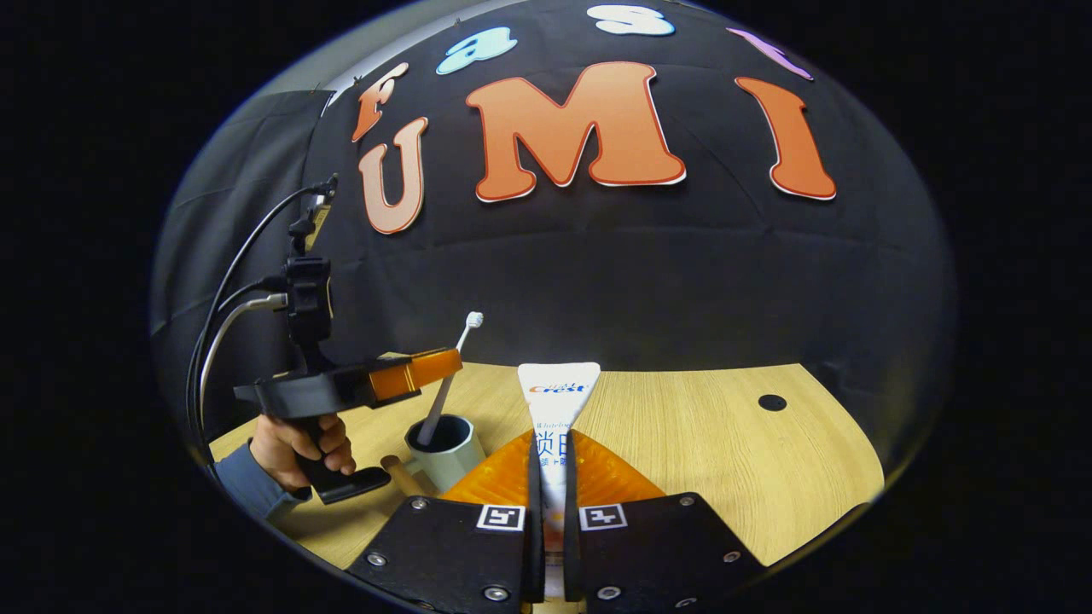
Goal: Put the toothbrush and toothpaste on the desktop into the cup, then pick up the cup and place it on the coaster on the desktop.
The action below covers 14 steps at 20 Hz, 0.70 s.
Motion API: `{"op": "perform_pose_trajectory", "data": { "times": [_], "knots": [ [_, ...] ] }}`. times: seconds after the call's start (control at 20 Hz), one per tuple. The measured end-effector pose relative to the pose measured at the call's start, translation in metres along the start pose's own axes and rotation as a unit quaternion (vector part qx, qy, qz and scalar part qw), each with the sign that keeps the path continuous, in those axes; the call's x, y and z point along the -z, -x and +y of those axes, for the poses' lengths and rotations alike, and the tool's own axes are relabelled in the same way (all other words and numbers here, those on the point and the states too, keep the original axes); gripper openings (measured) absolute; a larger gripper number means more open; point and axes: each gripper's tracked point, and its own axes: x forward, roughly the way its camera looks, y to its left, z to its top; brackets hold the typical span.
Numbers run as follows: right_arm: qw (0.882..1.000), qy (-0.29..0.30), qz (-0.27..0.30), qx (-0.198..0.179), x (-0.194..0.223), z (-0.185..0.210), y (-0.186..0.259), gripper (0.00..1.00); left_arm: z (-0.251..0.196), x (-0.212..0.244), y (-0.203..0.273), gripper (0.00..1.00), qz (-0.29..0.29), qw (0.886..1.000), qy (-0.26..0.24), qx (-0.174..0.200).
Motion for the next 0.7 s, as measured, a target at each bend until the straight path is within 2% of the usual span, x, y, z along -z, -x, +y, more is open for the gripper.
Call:
{"op": "perform_pose_trajectory", "data": {
  "times": [0.25, 0.5, 0.6, 0.7],
  "knots": [
    [1.000, -0.003, -0.010, -0.002, -0.010, 0.010, -0.005, 0.09, -0.010, 0.002, 0.014, 0.02, -0.014, 0.999, -0.032, 0.010],
    [1.000, -0.010, -0.025, -0.002, -0.026, 0.018, -0.009, 0.09, -0.017, 0.015, 0.029, 0.09, 0.007, 0.998, -0.053, 0.029],
    [0.999, -0.015, -0.035, -0.004, -0.035, 0.022, -0.012, 0.09, -0.014, 0.018, 0.039, 0.30, 0.015, 0.998, -0.062, 0.030],
    [0.999, -0.023, -0.041, -0.009, -0.041, 0.028, -0.016, 0.09, -0.013, 0.025, 0.052, 0.65, 0.037, 0.997, -0.060, 0.032]
  ]
}}
